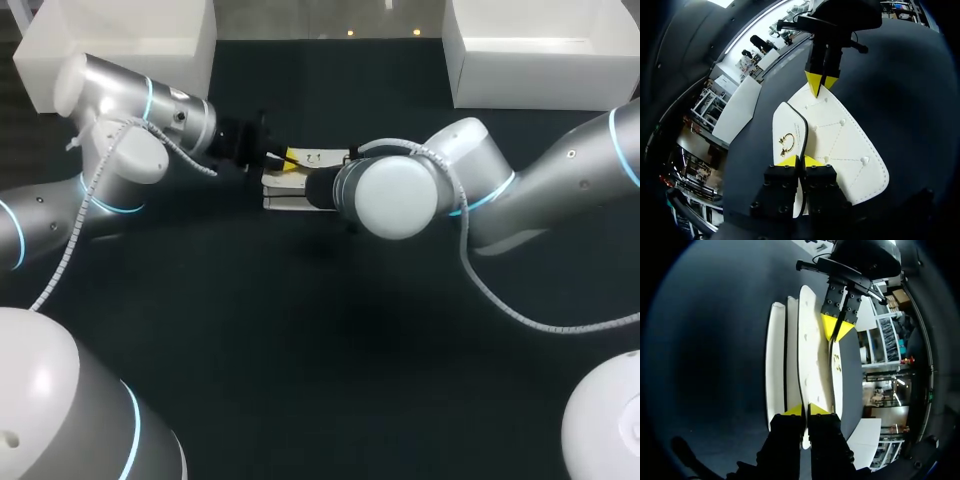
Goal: Pick up the bag, open it, inspect its contents, close it, and place it on the opposite side
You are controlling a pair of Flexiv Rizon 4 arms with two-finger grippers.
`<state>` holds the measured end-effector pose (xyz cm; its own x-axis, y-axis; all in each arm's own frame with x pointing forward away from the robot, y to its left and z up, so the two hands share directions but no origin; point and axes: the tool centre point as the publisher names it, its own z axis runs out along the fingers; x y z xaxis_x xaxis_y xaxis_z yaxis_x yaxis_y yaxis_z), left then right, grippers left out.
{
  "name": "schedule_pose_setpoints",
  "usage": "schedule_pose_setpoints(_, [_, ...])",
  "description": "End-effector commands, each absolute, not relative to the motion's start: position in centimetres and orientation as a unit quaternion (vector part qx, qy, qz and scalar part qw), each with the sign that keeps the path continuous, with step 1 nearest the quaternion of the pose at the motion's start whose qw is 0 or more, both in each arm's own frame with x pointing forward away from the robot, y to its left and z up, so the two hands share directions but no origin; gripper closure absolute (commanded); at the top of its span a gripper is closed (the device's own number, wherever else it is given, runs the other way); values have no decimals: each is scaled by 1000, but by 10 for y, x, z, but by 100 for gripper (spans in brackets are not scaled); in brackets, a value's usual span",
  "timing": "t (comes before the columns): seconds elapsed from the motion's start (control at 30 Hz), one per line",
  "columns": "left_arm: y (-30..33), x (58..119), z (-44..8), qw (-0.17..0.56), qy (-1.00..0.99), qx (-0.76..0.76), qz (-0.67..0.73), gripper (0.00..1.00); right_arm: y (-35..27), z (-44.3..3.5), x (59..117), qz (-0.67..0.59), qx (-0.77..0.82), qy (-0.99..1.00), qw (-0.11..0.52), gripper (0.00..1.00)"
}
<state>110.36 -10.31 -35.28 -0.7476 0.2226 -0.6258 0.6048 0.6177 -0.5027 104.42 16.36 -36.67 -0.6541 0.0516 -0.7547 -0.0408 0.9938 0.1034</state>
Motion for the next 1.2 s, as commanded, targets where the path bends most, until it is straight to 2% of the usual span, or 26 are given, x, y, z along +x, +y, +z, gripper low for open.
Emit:
schedule_pose_setpoints(0.03, [-96,1105,-357,263,857,240,-373,100,163,-369,1045,57,3,907,418,100])
schedule_pose_setpoints(0.4, [-130,1088,-356,242,850,285,-372,100,163,-369,1045,57,3,907,418,100])
schedule_pose_setpoints(0.83, [-105,1095,-356,255,854,256,-373,100,163,-369,1045,57,3,907,418,100])
schedule_pose_setpoints(0.87, [-105,1094,-354,258,852,260,-375,70,163,-369,1045,57,3,907,418,100])
schedule_pose_setpoints(0.9, [-107,1093,-351,260,850,263,-374,61,163,-369,1045,57,3,907,418,100])
schedule_pose_setpoints(0.97, [-110,1092,-348,264,847,267,-376,54,163,-369,1045,57,3,907,418,100])
schedule_pose_setpoints(1.03, [-113,1093,-345,267,845,271,-376,57,163,-369,1045,57,3,907,418,100])
schedule_pose_setpoints(1.07, [-115,1093,-344,267,844,273,-375,62,163,-369,1045,57,3,907,418,100])
schedule_pose_setpoints(1.2, [-121,1094,-342,269,844,278,-373,100,163,-369,1045,57,3,907,418,100])
